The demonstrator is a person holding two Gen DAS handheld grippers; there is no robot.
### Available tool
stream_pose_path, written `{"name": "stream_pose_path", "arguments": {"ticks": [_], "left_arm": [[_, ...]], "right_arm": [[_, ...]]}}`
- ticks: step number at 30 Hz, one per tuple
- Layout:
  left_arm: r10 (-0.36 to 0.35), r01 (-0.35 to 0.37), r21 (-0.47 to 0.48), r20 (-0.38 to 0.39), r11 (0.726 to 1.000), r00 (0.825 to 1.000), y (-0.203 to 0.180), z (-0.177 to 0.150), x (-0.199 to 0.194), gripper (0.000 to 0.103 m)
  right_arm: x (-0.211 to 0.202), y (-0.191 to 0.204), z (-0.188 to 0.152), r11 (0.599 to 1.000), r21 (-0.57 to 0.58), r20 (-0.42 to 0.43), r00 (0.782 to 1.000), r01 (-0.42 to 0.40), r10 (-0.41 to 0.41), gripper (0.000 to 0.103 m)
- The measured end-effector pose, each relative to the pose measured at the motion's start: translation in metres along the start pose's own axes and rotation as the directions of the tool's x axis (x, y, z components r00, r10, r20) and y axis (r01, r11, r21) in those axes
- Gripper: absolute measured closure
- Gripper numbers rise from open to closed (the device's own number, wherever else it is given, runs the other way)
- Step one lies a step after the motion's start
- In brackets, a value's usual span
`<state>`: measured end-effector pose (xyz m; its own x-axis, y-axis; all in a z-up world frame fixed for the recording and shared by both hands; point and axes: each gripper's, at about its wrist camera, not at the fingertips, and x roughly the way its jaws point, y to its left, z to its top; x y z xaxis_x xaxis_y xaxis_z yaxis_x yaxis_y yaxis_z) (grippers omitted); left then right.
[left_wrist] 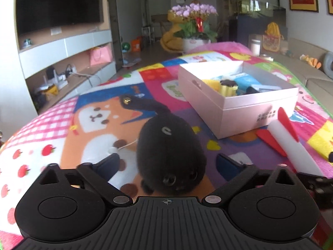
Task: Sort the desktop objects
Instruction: 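Grasp the black plush cat with the left tool, then lift the plush cat with the left tool while the right lifts the marker toward the box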
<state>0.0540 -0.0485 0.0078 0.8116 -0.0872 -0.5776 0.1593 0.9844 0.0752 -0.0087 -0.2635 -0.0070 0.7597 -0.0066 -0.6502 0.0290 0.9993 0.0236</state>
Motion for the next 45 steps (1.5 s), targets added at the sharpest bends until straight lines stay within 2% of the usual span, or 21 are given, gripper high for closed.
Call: {"name": "stream_pose_path", "arguments": {"ticks": [2, 3, 16, 19, 23, 27, 29, 30, 32, 41, 45], "left_arm": [[-0.007, 0.007, 0.004, -0.031, 1.000, 0.999, -0.002, 0.000, 0.010, 0.028], [-0.008, 0.008, -0.002, -0.039, 1.000, 0.999, -0.001, -0.001, 0.012, 0.029], [-0.102, 0.101, -0.021, -0.070, 0.995, 0.992, 0.015, -0.040, -0.040, 0.029], [-0.107, 0.104, -0.035, -0.074, 0.994, 0.992, 0.018, -0.044, -0.042, 0.027], [-0.111, 0.108, -0.041, -0.072, 0.993, 0.991, 0.019, -0.044, -0.040, 0.026], [-0.108, 0.105, -0.039, -0.079, 0.994, 0.991, 0.018, -0.044, -0.037, 0.022], [-0.102, 0.100, -0.030, -0.079, 0.995, 0.992, 0.016, -0.044, -0.035, 0.021], [-0.099, 0.097, -0.025, -0.080, 0.995, 0.992, 0.015, -0.043, -0.034, 0.021], [-0.099, 0.098, -0.019, -0.079, 0.995, 0.992, 0.013, -0.042, -0.033, 0.018], [-0.101, 0.100, -0.012, -0.087, 0.995, 0.991, 0.011, -0.043, -0.028, 0.010], [-0.103, 0.102, -0.007, -0.087, 0.995, 0.991, 0.010, -0.044, -0.027, 0.008]], "right_arm": [[0.000, 0.000, 0.000, 1.000, 0.000, 0.002, 1.000, 0.000, 0.000, 0.000], [0.000, 0.000, 0.000, 1.000, -0.001, 0.001, 1.000, 0.000, 0.000, 0.000], [-0.001, 0.007, 0.005, 0.999, -0.038, 0.002, 1.000, 0.007, -0.006, 0.001], [-0.001, 0.016, 0.012, 0.997, -0.083, 0.025, 1.000, 0.004, -0.002, 0.015], [0.009, 0.021, 0.025, 0.996, -0.088, 0.000, 1.000, -0.013, 0.013, 0.028], [0.016, 0.018, 0.029, 0.998, -0.055, -0.031, 0.999, -0.027, 0.025, 0.033], [0.016, 0.019, 0.029, 0.998, -0.057, -0.043, 0.998, -0.038, 0.036, 0.047], [0.015, 0.019, 0.028, 0.998, -0.059, -0.040, 0.999, -0.037, 0.035, 0.050], [0.011, 0.020, 0.027, 0.997, -0.059, -0.045, 0.998, -0.050, 0.047, 0.065], [0.005, 0.018, 0.025, 0.997, -0.058, -0.052, 0.998, -0.046, 0.043, 0.069], [0.005, 0.019, 0.020, 0.997, -0.060, -0.027, 0.999, -0.039, 0.037, 0.069]]}}
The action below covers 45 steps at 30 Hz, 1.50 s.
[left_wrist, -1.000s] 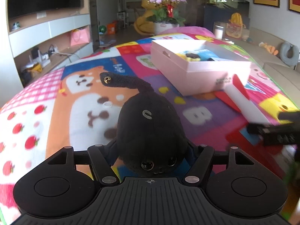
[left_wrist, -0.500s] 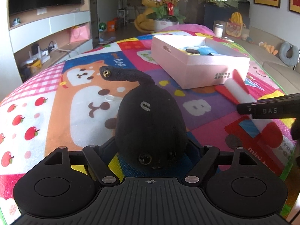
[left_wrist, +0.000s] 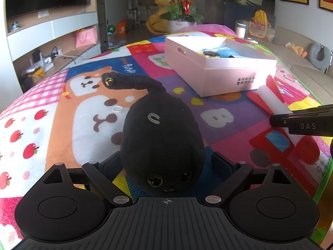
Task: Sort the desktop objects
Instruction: 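Lift the plush cat with the left tool while the right lifts the marker toward the box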
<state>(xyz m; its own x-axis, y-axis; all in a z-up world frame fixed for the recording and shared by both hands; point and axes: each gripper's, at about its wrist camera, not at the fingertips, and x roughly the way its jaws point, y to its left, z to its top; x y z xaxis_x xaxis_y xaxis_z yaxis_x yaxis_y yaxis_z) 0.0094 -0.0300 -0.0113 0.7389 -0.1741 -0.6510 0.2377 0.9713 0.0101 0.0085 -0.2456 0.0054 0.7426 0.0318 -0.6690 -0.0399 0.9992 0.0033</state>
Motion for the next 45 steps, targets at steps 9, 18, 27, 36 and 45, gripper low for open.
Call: {"name": "stream_pose_path", "arguments": {"ticks": [9, 18, 27, 36, 45], "left_arm": [[0.001, -0.001, -0.010, -0.002, 1.000, 1.000, 0.000, 0.000, 0.002, 0.003], [0.002, -0.002, -0.011, -0.005, 1.000, 1.000, -0.001, 0.000, 0.003, 0.002], [0.004, -0.005, -0.013, -0.009, 1.000, 1.000, -0.002, 0.000, 0.006, 0.001], [0.051, -0.052, -0.020, -0.013, 0.998, 0.999, -0.005, 0.002, 0.004, 0.001], [0.022, -0.022, -0.008, -0.003, 1.000, 1.000, -0.006, 0.015, -0.007, 0.033]], "right_arm": [[0.002, -0.007, -0.008, 0.999, 0.045, 0.068, 0.998, -0.008, 0.005, 0.036], [0.004, -0.009, -0.007, 0.997, 0.069, 0.075, 0.997, -0.038, 0.033, 0.029], [0.006, -0.013, -0.006, 0.993, 0.099, 0.082, 0.995, -0.069, 0.061, 0.026], [0.003, -0.016, -0.007, 0.991, 0.121, 0.094, 0.995, -0.050, 0.038, 0.043], [-0.019, -0.040, -0.005, 0.983, 0.160, 0.029, 0.996, -0.088, 0.084, 0.074]]}}
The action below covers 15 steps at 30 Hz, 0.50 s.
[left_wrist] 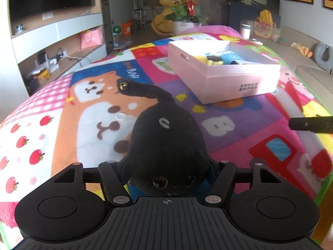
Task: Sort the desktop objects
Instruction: 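Lift the plush cat with the left tool while the right lifts the marker toward the box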
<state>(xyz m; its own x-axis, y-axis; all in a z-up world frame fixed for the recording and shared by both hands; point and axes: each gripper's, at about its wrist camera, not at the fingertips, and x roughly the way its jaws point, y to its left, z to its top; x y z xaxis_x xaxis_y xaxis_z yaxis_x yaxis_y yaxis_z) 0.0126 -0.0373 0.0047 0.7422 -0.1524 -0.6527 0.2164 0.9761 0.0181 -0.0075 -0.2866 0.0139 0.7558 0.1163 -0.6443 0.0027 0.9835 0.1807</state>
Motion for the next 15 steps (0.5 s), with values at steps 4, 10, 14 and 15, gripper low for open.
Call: {"name": "stream_pose_path", "arguments": {"ticks": [4, 10, 14, 15], "left_arm": [[-0.125, 0.125, 0.008, 0.043, 0.992, 0.991, -0.008, 0.026, -0.016, 0.033], [-0.202, 0.198, 0.041, 0.219, 0.979, 0.954, -0.019, 0.127, -0.022, 0.033], [-0.214, 0.228, -0.027, 0.252, 0.973, 0.944, -0.025, 0.181, 0.009, 0.033], [-0.213, 0.230, -0.041, 0.249, 0.972, 0.945, -0.026, 0.189, 0.020, 0.032]], "right_arm": [[-0.031, -0.024, 0.007, 0.996, 0.082, 0.043, 0.998, -0.043, 0.040, 0.074], [-0.063, -0.039, 0.015, 0.993, 0.118, 0.155, 0.988, -0.016, -0.002, 0.074], [-0.062, -0.041, 0.013, 0.992, 0.124, 0.150, 0.988, -0.038, 0.019, 0.075], [-0.060, -0.041, 0.014, 0.992, 0.122, 0.145, 0.989, -0.035, 0.017, 0.075]]}}
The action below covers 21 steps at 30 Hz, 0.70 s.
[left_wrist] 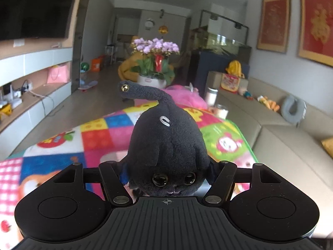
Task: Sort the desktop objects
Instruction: 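Lift the plush cat with the left tool while the right lifts the marker toward the box, then drop the plush cat into the pink box with the left tool while the right drops the marker in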
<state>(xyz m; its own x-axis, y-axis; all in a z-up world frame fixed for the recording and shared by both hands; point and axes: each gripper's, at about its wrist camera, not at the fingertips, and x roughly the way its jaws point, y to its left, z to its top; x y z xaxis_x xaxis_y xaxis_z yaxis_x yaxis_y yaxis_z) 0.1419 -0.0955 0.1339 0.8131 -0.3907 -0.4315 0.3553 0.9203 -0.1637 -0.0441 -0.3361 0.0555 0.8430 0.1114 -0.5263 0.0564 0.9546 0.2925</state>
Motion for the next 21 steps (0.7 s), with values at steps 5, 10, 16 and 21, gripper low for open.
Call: {"name": "stream_pose_path", "arguments": {"ticks": [5, 10, 16, 21], "left_arm": [[0.023, -0.027, -0.049, -0.089, 0.998, 0.996, 0.009, -0.008, 0.056, 0.026], [-0.037, 0.028, -0.052, -0.173, 0.998, 0.984, 0.021, -0.046, 0.059, 0.010], [0.009, -0.002, 0.054, -0.123, 0.999, 0.992, 0.016, -0.093, 0.006, 0.007], [0.078, -0.071, 0.049, -0.154, 0.996, 0.985, 0.017, -0.130, -0.022, 0.006]], "right_arm": [[0.002, -0.004, 0.000, 1.000, -0.009, -0.001, 1.000, 0.018, -0.018, 0.074], [0.004, -0.007, 0.000, 0.999, -0.008, -0.006, 0.999, 0.035, -0.035, 0.074], [0.010, 0.003, 0.003, 0.999, -0.033, -0.017, 0.999, 0.032, -0.033, 0.074], [0.012, 0.020, 0.046, 0.996, -0.086, 0.013, 1.000, -0.027, 0.028, 0.075]]}}
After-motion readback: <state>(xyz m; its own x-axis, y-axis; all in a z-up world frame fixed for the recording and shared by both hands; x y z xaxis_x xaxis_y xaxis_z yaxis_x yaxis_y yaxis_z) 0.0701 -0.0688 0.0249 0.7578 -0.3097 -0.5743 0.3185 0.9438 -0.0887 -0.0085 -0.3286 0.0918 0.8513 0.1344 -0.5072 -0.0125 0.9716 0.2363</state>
